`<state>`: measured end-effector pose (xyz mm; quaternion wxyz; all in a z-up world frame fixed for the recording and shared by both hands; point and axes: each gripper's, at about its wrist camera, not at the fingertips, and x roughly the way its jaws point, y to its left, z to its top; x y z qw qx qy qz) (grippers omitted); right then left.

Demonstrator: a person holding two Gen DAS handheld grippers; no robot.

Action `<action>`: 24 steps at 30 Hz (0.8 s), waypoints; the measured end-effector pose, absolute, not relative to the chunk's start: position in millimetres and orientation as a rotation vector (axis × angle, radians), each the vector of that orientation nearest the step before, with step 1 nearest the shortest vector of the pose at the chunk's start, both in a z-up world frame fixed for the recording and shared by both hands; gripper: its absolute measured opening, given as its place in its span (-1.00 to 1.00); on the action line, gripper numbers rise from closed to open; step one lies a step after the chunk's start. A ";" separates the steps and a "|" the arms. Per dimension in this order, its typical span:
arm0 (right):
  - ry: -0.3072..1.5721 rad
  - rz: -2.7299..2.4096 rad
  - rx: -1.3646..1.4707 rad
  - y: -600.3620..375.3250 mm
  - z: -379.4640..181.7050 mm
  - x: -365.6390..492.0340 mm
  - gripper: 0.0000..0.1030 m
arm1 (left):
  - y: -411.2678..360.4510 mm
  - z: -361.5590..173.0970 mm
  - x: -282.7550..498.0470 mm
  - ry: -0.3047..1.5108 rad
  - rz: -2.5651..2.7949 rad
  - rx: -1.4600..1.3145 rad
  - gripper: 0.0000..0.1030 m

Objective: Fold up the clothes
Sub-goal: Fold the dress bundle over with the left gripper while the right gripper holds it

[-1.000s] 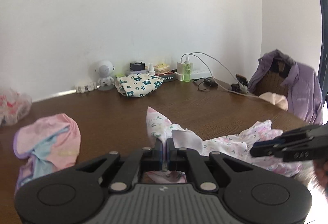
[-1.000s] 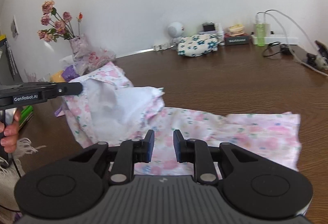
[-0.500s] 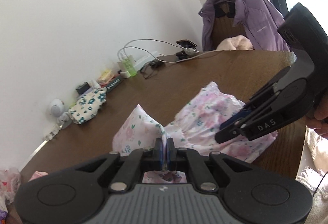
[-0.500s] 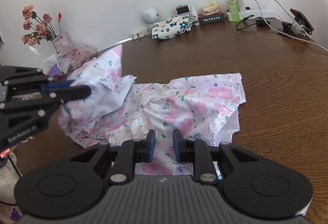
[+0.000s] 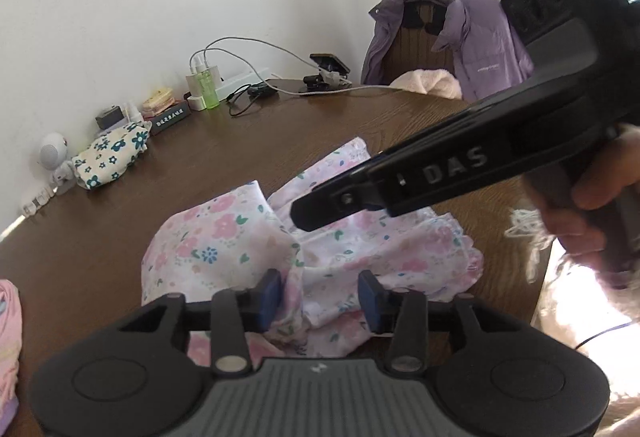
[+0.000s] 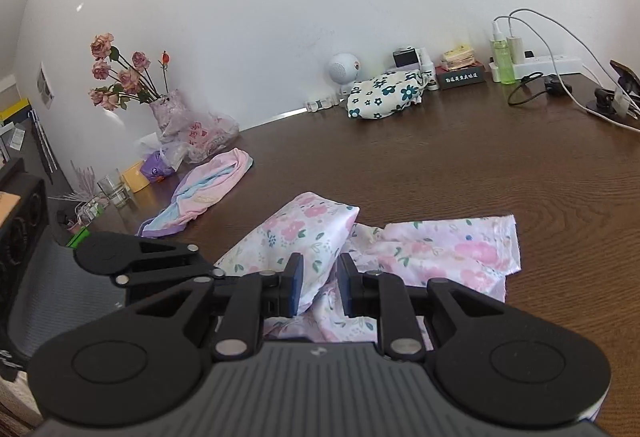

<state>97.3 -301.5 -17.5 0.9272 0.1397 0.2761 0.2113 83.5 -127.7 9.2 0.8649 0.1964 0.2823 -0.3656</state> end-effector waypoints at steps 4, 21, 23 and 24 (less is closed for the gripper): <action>0.563 0.455 0.288 -296.0 -12.3 110.2 -0.63 | -94.9 31.9 84.0 0.599 -0.798 0.246 -0.15; 0.684 0.436 0.165 -269.4 -38.2 157.7 -0.65 | -84.8 -4.1 112.2 0.698 -0.772 0.206 -0.61; 0.668 0.431 0.172 -271.3 -34.2 153.1 -0.65 | -81.1 0.1 109.8 0.690 -0.777 0.191 -0.50; 0.654 0.428 0.175 -272.7 -30.7 149.1 -0.65 | -77.1 3.8 108.3 0.684 -0.778 0.174 -0.35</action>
